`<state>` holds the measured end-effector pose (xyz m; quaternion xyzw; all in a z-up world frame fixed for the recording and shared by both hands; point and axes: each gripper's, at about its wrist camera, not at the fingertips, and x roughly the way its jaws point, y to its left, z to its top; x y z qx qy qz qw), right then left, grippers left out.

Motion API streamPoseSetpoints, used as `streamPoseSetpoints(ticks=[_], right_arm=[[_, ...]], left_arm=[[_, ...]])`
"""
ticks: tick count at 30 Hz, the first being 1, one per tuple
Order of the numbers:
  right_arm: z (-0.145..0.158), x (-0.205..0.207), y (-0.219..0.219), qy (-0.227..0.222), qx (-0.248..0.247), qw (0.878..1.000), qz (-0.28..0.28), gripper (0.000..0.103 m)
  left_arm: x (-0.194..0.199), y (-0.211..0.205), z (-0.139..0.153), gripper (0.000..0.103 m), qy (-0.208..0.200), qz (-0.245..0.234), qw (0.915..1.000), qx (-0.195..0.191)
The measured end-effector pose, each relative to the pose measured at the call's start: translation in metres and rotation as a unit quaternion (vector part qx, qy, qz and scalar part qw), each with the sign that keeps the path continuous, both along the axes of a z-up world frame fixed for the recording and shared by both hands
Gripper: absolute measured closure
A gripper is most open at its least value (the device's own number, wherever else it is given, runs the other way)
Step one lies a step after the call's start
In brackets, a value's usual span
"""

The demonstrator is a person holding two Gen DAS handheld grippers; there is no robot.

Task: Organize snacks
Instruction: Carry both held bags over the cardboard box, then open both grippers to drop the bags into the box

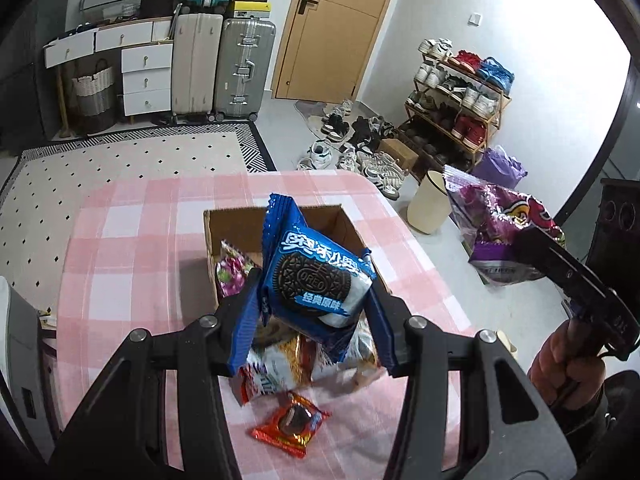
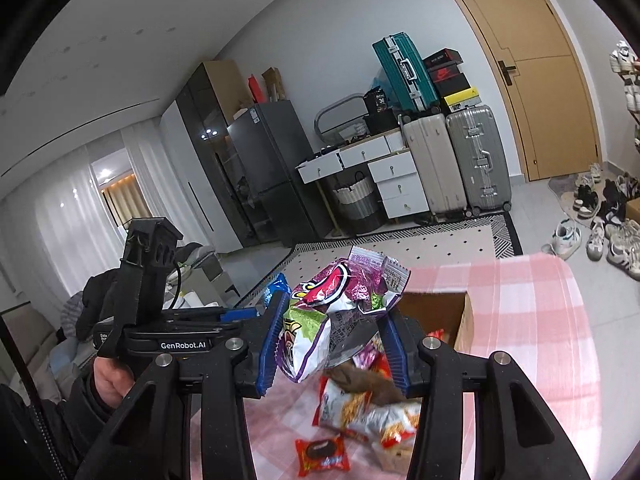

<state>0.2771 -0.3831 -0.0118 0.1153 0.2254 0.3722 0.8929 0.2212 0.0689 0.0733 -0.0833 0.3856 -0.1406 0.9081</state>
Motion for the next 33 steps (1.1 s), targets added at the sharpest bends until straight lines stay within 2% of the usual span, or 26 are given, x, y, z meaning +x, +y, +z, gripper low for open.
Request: streamPoseSetpoints(ticks=[8, 13, 24, 33], right_arm=[[-0.001, 0.031, 0.009, 0.008, -0.003, 1.000, 0.000, 0.058], [-0.014, 0.055, 0.008, 0.027, 0.005, 1.000, -0.008, 0.058], [-0.059, 0.101, 0.014, 0.065, -0.017, 0.998, -0.005, 0.058], [-0.089, 0.126, 0.042, 0.060, -0.092, 0.994, -0.004, 0.057]], left_arm=[[0.042, -0.012, 0.005, 0.057, 0.006, -0.003, 1.0000, -0.005], [0.069, -0.017, -0.007, 0.057, 0.018, -0.007, 0.9998, 0.005], [0.127, -0.008, -0.073, 0.056, 0.066, -0.003, 0.9978, -0.001], [0.161, 0.001, -0.121, 0.055, 0.091, 0.008, 0.9956, -0.018]])
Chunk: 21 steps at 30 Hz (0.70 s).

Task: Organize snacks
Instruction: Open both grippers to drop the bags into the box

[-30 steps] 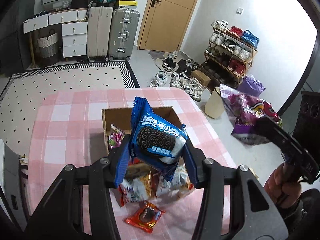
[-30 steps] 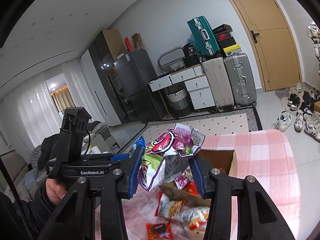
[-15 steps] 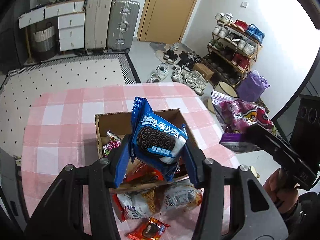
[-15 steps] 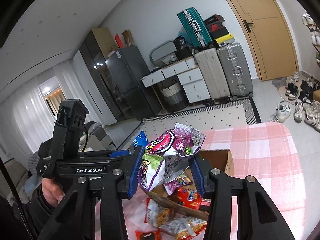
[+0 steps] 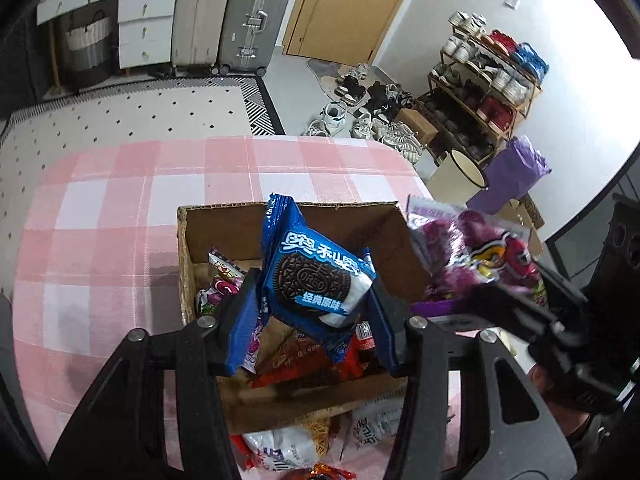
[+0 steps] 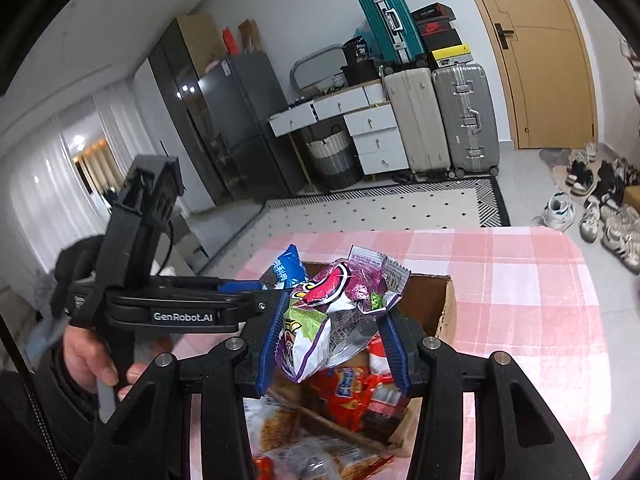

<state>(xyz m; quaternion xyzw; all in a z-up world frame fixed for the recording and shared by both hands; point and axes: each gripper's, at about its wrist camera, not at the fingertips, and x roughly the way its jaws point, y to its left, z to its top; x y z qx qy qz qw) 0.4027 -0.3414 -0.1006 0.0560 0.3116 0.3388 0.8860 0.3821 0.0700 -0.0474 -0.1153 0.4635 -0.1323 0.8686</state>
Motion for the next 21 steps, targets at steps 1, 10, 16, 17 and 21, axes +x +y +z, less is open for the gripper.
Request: streamPoseSetpoints(ticks=[1, 10, 16, 17, 21], right_arm=[[-0.004, 0.003, 0.003, 0.001, -0.011, 1.000, -0.002, 0.056], [0.001, -0.008, 0.011, -0.036, -0.031, 0.999, -0.002, 0.022], [0.016, -0.033, -0.002, -0.051, -0.014, 0.999, -0.009, 0.022], [0.018, -0.037, -0.003, -0.055, -0.016, 0.998, -0.009, 0.022], [0.028, -0.056, -0.008, -0.066, -0.014, 0.998, -0.012, 0.020]], left_arm=[[0.004, 0.002, -0.004, 0.047, 0.005, 0.007, 1.0000, 0.000], [-0.011, 0.004, 0.000, 0.025, -0.013, 0.015, 0.9991, 0.039], [-0.044, 0.003, 0.023, 0.023, -0.038, 0.027, 0.9975, 0.053], [-0.050, 0.003, 0.025, 0.023, -0.039, 0.028, 0.9974, 0.054], [-0.074, 0.004, 0.033, 0.023, -0.043, 0.031, 0.9967, 0.062]])
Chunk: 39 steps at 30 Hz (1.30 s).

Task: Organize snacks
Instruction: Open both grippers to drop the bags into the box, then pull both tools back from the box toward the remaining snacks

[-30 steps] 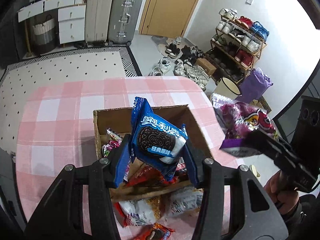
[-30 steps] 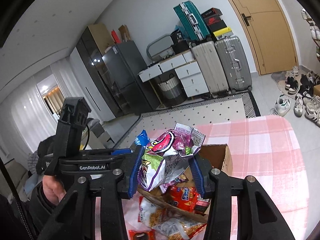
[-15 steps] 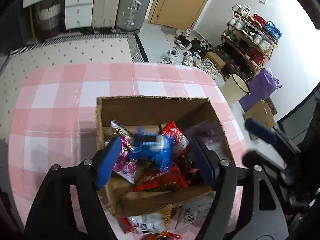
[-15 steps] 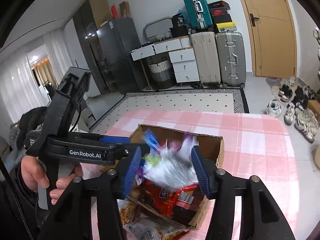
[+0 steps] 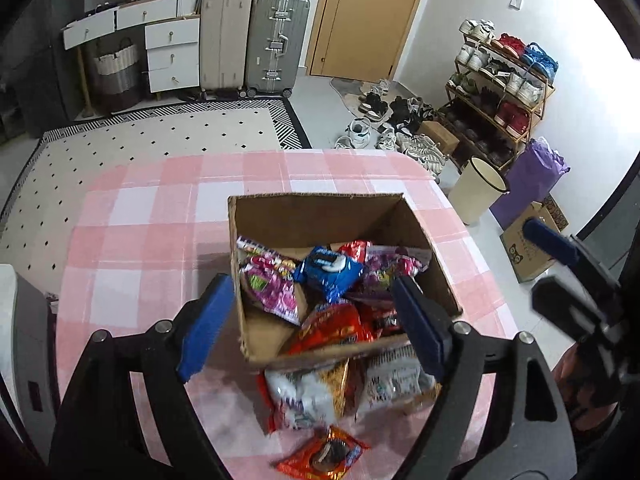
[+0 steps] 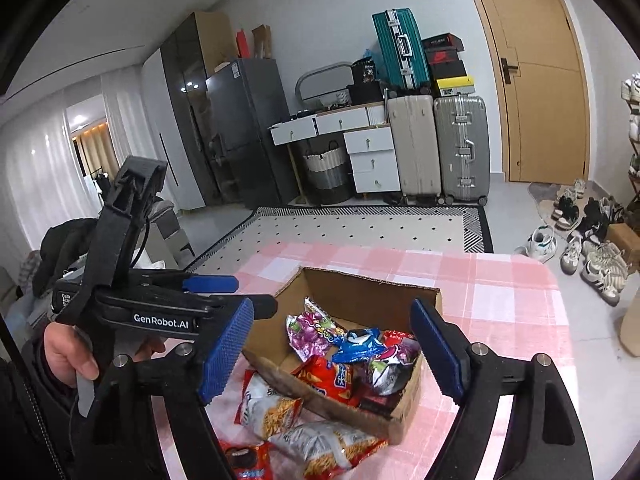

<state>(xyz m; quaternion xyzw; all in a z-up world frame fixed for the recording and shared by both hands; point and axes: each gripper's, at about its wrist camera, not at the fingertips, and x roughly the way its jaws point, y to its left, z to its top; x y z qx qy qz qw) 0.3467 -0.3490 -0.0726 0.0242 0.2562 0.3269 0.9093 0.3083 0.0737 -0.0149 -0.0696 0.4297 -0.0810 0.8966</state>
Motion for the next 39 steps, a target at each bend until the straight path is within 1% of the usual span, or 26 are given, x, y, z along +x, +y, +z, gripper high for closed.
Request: streamPoseSetpoints(ticks=[3, 5, 7, 10, 13, 17, 18, 19, 20, 24, 30, 35, 39], right_arm=[[0.005, -0.017, -0.003, -0.008, 0.005, 1.000, -0.002, 0.016], [0.006, -0.028, -0.006, -0.009, 0.005, 1.000, -0.005, 0.015], [0.007, -0.037, -0.009, -0.009, 0.009, 1.000, -0.005, 0.015], [0.007, -0.054, -0.011, -0.008, 0.010, 1.000, -0.009, 0.012], [0.008, -0.071, -0.014, -0.012, 0.014, 1.000, -0.009, 0.011], [0.010, -0.098, -0.018, -0.022, 0.018, 1.000, -0.012, 0.007], [0.010, -0.105, -0.019, -0.025, 0.019, 0.999, -0.012, 0.006], [0.011, -0.109, -0.020, -0.027, 0.019, 0.999, -0.012, 0.006], [0.012, -0.113, -0.020, -0.028, 0.020, 0.999, -0.012, 0.005], [0.009, -0.136, -0.026, -0.032, 0.019, 0.999, -0.013, 0.003], [0.005, -0.156, -0.036, -0.030, 0.022, 0.999, -0.021, 0.002], [-0.007, -0.169, -0.044, -0.014, 0.027, 0.999, -0.028, 0.002], [-0.021, -0.173, -0.046, 0.001, 0.023, 0.999, -0.035, 0.002]], left_arm=[[-0.016, 0.000, 0.004, 0.022, 0.003, 0.000, 1.0000, -0.002], [-0.028, -0.003, 0.005, 0.022, 0.002, 0.000, 0.9999, 0.014], [-0.041, -0.004, 0.008, 0.022, -0.005, 0.002, 0.9997, 0.024], [-0.060, -0.004, 0.015, 0.019, -0.016, 0.005, 0.9997, 0.020], [-0.077, -0.003, 0.022, 0.014, -0.028, 0.013, 0.9993, 0.020], [-0.101, -0.004, 0.028, 0.011, -0.039, 0.016, 0.9989, 0.018], [-0.107, -0.005, 0.029, 0.008, -0.042, 0.015, 0.9988, 0.018], [-0.114, -0.005, 0.031, 0.002, -0.046, 0.015, 0.9987, 0.018], [-0.119, -0.005, 0.032, 0.001, -0.050, 0.017, 0.9984, 0.019], [-0.144, -0.005, 0.039, 0.001, -0.065, 0.024, 0.9975, 0.016], [-0.173, -0.003, 0.043, 0.001, -0.081, 0.035, 0.9960, 0.012], [-0.195, 0.000, 0.039, 0.001, -0.089, 0.045, 0.9949, 0.014], [-0.209, 0.002, 0.030, 0.001, -0.094, 0.054, 0.9940, 0.014]])
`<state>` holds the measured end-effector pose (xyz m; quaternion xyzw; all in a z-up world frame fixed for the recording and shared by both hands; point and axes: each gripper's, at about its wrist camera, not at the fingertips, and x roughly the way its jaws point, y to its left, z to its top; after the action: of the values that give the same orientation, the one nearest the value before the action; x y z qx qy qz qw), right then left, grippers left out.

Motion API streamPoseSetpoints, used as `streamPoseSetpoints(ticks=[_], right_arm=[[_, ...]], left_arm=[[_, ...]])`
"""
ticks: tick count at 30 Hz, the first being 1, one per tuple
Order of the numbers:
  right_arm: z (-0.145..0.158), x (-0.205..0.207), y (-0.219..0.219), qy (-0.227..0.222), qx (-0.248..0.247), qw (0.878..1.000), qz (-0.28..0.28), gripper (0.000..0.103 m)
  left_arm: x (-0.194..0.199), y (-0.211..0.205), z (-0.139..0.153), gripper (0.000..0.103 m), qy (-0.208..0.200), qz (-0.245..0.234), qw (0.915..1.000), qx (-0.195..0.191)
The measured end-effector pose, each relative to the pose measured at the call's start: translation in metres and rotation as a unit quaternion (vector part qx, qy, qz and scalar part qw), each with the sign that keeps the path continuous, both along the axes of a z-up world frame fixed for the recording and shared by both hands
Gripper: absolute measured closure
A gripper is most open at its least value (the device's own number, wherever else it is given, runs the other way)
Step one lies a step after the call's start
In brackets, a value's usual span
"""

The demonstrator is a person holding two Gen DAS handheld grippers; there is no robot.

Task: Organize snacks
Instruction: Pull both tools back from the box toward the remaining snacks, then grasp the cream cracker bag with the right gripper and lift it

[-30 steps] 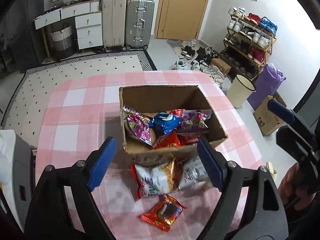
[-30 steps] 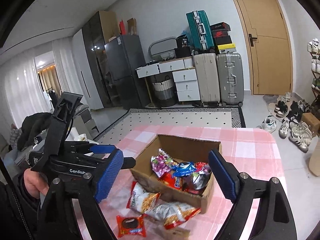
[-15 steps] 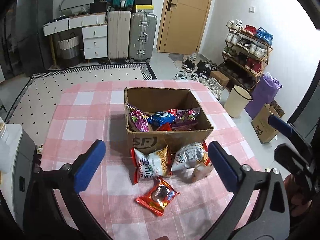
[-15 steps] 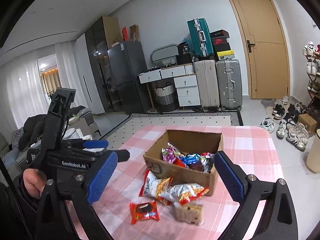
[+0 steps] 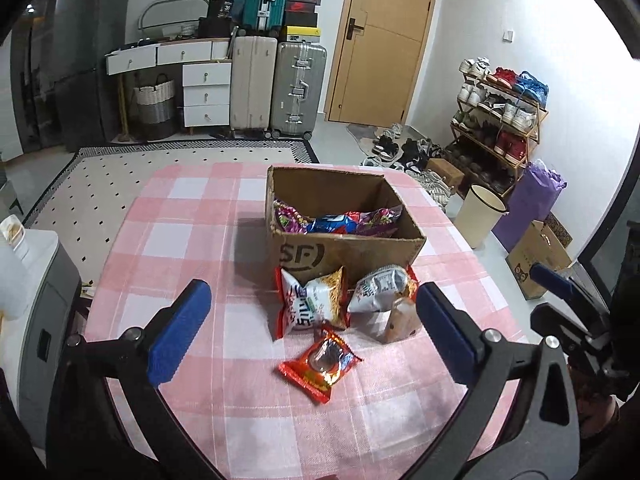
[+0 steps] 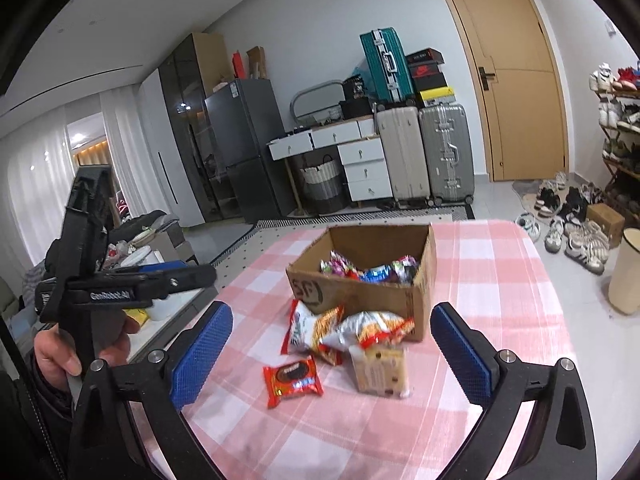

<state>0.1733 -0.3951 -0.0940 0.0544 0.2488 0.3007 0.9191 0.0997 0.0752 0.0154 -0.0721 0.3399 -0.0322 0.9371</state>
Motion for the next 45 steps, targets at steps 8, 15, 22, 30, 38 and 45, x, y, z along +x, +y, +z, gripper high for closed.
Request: streamPoseSetpoints(ticks=[8, 15, 22, 30, 38, 45], right_arm=[[-0.041, 0.004, 0.008, 0.033, -0.033, 0.999, -0.017, 0.002], [-0.076, 0.018, 0.015, 0.062, -0.048, 0.997, -0.027, 0.002], [-0.100, 0.039, 0.025, 0.085, -0.056, 0.994, -0.031, 0.002], [-0.120, 0.067, 0.040, 0.101, -0.077, 0.991, -0.038, 0.002], [-0.134, 0.093, 0.053, 0.131, -0.071, 0.987, -0.064, 0.002], [-0.145, 0.107, 0.068, 0.138, -0.107, 0.980, -0.092, 0.022]], left_arm=[[-0.006, 0.002, -0.029, 0.001, 0.003, 0.008, 0.9999, 0.011], [0.008, 0.015, -0.065, 0.001, 0.026, 0.021, 0.9994, -0.003], [0.021, 0.027, -0.103, 0.001, 0.053, 0.020, 0.9981, -0.023], [0.032, 0.039, -0.133, 0.001, 0.072, 0.027, 0.9961, -0.044], [0.040, 0.052, -0.149, 0.001, 0.085, 0.031, 0.9939, -0.064], [0.039, 0.061, -0.160, 0.001, 0.098, 0.030, 0.9916, -0.079]])
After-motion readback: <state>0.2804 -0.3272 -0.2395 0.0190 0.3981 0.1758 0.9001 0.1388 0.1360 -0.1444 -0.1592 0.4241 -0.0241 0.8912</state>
